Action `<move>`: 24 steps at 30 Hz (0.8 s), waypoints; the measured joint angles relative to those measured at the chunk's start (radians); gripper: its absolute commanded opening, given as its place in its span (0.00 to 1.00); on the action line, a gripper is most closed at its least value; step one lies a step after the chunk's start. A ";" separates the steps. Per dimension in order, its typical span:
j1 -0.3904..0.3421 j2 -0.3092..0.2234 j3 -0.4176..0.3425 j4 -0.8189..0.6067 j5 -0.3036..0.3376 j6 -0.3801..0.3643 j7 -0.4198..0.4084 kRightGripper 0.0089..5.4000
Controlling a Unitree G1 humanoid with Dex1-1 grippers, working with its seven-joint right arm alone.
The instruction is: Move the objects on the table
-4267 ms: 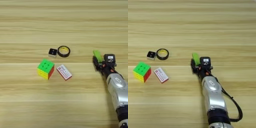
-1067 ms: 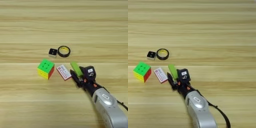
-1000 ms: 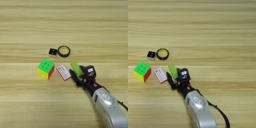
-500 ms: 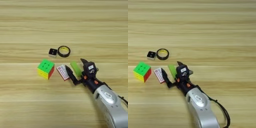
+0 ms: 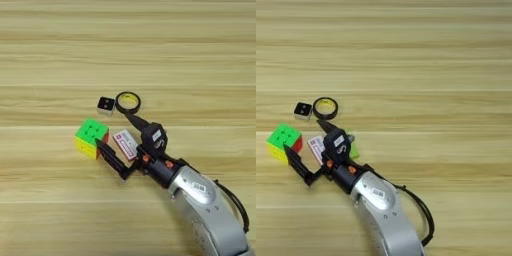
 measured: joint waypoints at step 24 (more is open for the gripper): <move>-0.178 0.026 0.054 0.317 -0.087 -0.088 0.039 0.99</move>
